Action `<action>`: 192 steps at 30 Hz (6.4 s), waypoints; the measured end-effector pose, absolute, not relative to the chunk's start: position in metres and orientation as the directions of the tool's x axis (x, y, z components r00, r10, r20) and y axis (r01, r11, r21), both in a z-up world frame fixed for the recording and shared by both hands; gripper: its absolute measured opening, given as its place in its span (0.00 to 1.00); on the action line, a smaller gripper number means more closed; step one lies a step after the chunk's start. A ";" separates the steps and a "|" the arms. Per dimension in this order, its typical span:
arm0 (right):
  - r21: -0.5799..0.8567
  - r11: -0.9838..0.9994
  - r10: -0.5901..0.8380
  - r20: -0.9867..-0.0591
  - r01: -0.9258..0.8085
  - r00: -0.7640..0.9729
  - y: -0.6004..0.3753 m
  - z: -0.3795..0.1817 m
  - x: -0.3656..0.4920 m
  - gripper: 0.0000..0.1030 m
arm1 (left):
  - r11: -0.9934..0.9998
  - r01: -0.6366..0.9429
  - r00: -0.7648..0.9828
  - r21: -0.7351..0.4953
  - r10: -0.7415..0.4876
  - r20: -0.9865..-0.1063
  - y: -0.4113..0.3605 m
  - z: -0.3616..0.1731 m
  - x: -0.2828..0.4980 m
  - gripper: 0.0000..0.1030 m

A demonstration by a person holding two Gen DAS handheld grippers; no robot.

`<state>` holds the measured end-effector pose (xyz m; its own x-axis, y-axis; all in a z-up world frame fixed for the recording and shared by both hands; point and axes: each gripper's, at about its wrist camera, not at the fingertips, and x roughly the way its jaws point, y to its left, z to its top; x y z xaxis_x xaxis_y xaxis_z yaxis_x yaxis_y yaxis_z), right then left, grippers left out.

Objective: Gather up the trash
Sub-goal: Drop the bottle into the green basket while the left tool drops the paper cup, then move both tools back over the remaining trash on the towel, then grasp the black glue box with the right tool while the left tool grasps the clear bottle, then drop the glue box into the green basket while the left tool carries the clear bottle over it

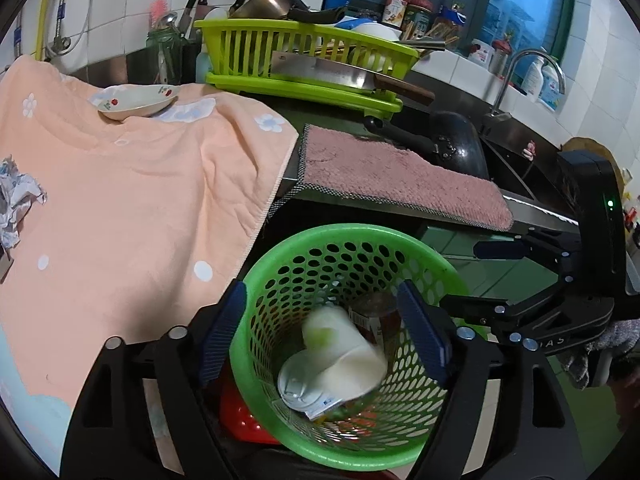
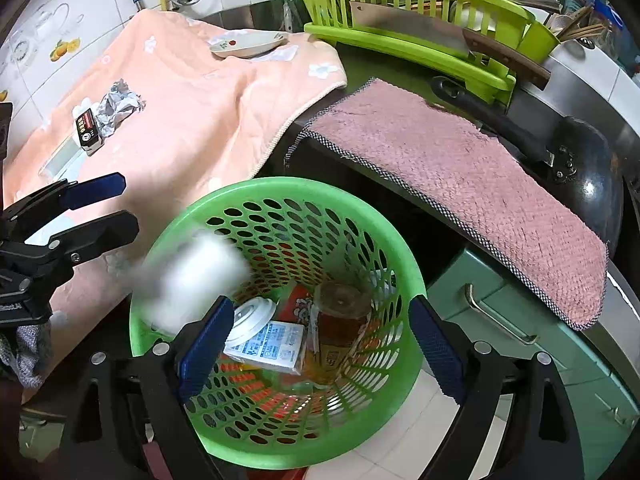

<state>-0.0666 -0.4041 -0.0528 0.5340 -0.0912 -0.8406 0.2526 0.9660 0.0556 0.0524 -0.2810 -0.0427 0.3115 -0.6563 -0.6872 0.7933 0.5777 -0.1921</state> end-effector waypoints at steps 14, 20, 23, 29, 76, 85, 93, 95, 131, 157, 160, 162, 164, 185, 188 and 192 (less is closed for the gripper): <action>0.060 0.983 -0.045 -0.834 0.172 0.550 -0.379 -0.045 -0.042 0.87 | 0.648 0.740 0.401 -0.177 -0.638 -0.657 -0.237 -0.025 0.064 0.88; 0.051 0.992 -0.021 -0.825 0.111 0.565 -0.358 -0.036 -0.024 0.87 | 0.705 0.690 0.457 -0.165 -0.601 -0.656 -0.203 -0.020 0.080 0.91; 0.049 0.996 -0.002 -0.818 0.072 0.576 -0.344 -0.030 -0.012 0.87 | 0.733 0.660 0.482 -0.165 -0.582 -0.655 -0.186 -0.019 0.088 0.91; 0.059 0.998 0.053 -0.807 -0.009 0.588 -0.315 -0.023 0.016 0.87 | 0.798 0.584 0.540 -0.150 -0.519 -0.663 -0.143 -0.018 0.108 0.92; 0.092 0.899 0.339 -0.767 -0.429 0.545 -0.104 -0.004 0.248 0.82 | 0.978 0.207 0.706 -0.010 -0.156 -0.691 0.069 -0.005 0.252 0.89; 0.113 0.890 0.352 -0.786 -0.442 0.509 -0.087 -0.019 0.293 0.78 | 0.970 0.240 0.702 0.018 -0.161 -0.693 0.071 -0.012 0.272 0.85; 0.119 0.885 0.353 -0.804 -0.451 0.480 -0.077 -0.033 0.324 0.74 | 0.963 0.270 0.682 0.023 -0.174 -0.711 0.072 -0.022 0.291 0.83; 0.111 0.884 0.347 -0.807 -0.454 0.477 -0.075 -0.037 0.330 0.74 | 0.958 0.285 0.679 0.027 -0.182 -0.712 0.069 -0.024 0.294 0.83; 0.147 0.862 0.396 -0.794 -0.485 0.462 -0.088 -0.041 0.315 0.43 | 0.931 0.363 0.612 0.049 -0.199 -0.765 0.030 -0.062 0.329 0.55; 0.098 0.897 0.349 -0.756 -0.431 0.554 -0.154 0.003 0.139 0.43 | 0.944 0.327 0.704 -0.035 -0.268 -0.657 0.011 -0.003 0.192 0.42; 0.088 0.917 0.313 -0.763 -0.390 0.565 -0.173 -0.002 0.114 0.43 | 0.932 0.358 0.711 -0.049 -0.306 -0.633 0.000 0.006 0.169 0.42; 0.085 0.928 0.292 -0.771 -0.363 0.566 -0.188 -0.006 0.098 0.43 | 0.920 0.389 0.709 -0.053 -0.336 -0.620 -0.010 0.009 0.154 0.42; 0.077 0.944 0.257 -0.780 -0.320 0.570 -0.208 -0.013 0.079 0.43 | 0.908 0.414 0.704 -0.059 -0.361 -0.611 -0.020 0.012 0.141 0.42; 0.031 0.999 0.003 -0.839 0.042 0.544 -0.342 -0.063 -0.026 0.43 | 0.723 0.682 0.568 -0.109 -0.617 -0.545 -0.137 0.030 0.055 0.42; 0.019 0.998 -0.015 -0.840 0.058 0.543 -0.345 -0.064 -0.028 0.43 | 0.705 0.698 0.547 -0.122 -0.636 -0.545 -0.148 0.029 0.051 0.42; 0.021 0.997 -0.024 -0.837 0.077 0.547 -0.351 -0.061 -0.032 0.43 | 0.680 0.721 0.519 -0.134 -0.658 -0.545 -0.164 0.026 0.046 0.42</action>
<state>-0.0323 -0.3509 -0.0608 0.5467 -0.0245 -0.8369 0.0769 0.9968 0.0211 0.0456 -0.1636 0.0260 0.5191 -0.6583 -0.5452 0.7214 0.6795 -0.1335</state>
